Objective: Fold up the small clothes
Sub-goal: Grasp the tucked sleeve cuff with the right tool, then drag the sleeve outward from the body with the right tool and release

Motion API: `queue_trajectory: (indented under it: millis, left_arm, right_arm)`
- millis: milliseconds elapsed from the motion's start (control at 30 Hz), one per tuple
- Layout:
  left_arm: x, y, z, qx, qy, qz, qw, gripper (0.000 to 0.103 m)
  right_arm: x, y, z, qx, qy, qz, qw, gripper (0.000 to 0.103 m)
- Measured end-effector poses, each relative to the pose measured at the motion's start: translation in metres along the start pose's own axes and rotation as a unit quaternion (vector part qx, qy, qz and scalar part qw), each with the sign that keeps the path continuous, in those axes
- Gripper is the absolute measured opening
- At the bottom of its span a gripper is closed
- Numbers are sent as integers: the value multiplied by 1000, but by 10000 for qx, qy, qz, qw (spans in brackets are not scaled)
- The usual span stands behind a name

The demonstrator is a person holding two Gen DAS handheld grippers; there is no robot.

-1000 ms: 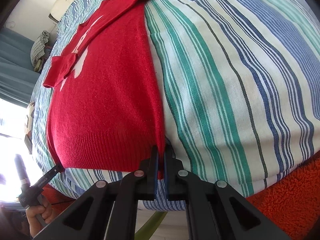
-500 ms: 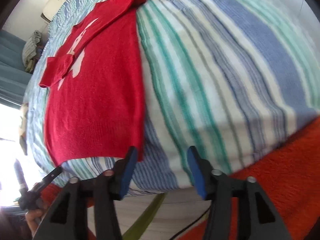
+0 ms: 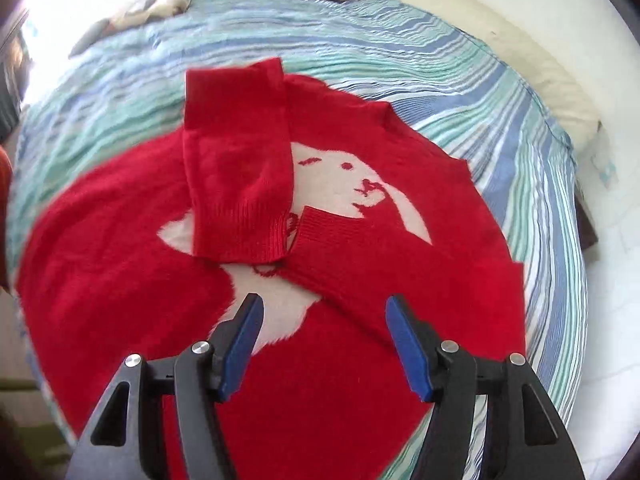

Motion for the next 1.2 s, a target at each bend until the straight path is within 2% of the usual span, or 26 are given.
queue_trajectory:
  millis: [67,133,167,200,233,300,367,433,500,533,600,700,833,933,1033,1100,1133,1167,1200]
  left_arm:
    - [12,7,-5,-217,227,69,9995,73]
    - [20,8,-4,-408,330,-32,9986,73]
    - [21,10,-3,-431,329,-6,9985,73]
    - [22,11,-5,-422,337,44,9985,73]
    - [23,10,-7,-404,362,68,9985,73]
    - [26,8,-10,-358,415,64,9985,73]
    - [27,7,-11,-307,427,66,9986,73]
    - [29,5,-11,-275,433,61,9987,73]
    - [31,4,-12,-254,448,88,9986,73]
    - [32,4,-12,-253,460,101,9986,73]
    - [35,3,-13,-260,520,103,9983,73]
    - [38,3,-16,-269,592,136,9978,73]
    - [36,4,-17,-237,570,214,9979,73]
    - [36,6,-19,-220,590,274,9976,73]
    - [37,8,-21,-221,628,316,9973,73]
    - [38,9,-20,-228,646,324,9971,73]
    - [38,9,-20,-233,650,328,9971,73]
    - [39,9,-19,-234,655,330,9970,73]
    - [39,9,-19,-234,663,334,9970,73]
  right_arm:
    - [32,5,6,-228,160,-157,9995,62]
    - [40,4,12,153,-24,-25,9999,50]
    - [37,-5,13,491,-116,68,9987,25]
    - [29,-19,12,883,-249,101,9957,8]
    - [17,-38,8,1306,-475,143,9902,8]
    - [-11,-95,-13,2256,-785,17,9711,8]
    - [-43,-164,-63,3353,-980,-278,9366,7]
    - [-72,-227,-130,4412,-1030,-627,8893,8]
    - [-92,-272,-195,5188,-981,-821,8452,8]
    - [-97,-284,-225,5439,-915,-856,8297,8]
    - [-98,-297,-272,5780,-750,-808,8086,8]
    - [-97,-296,-323,6278,-702,-736,7717,8]
    - [-78,-278,-372,7024,-630,-501,7072,8]
    - [-64,-263,-385,7252,-693,-191,6848,8]
    - [-61,-262,-391,7469,-1042,98,6567,17]
    - [-61,-263,-394,7634,-1328,411,6308,33]
    - [-61,-264,-394,7691,-1445,535,6203,37]
    - [-61,-266,-394,7734,-1562,635,6111,45]
    - [-61,-267,-396,7767,-1606,666,6053,46]
Point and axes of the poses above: each gripper's, at about its wrist camera, not at the fingertips, and x roughly the way its jaws point, y to its left, z to its top, the point moved 9 cm from there along x, roughly the way its jaws point, and after that the axes turned 2 degrees about y, right-handed, at the moved point
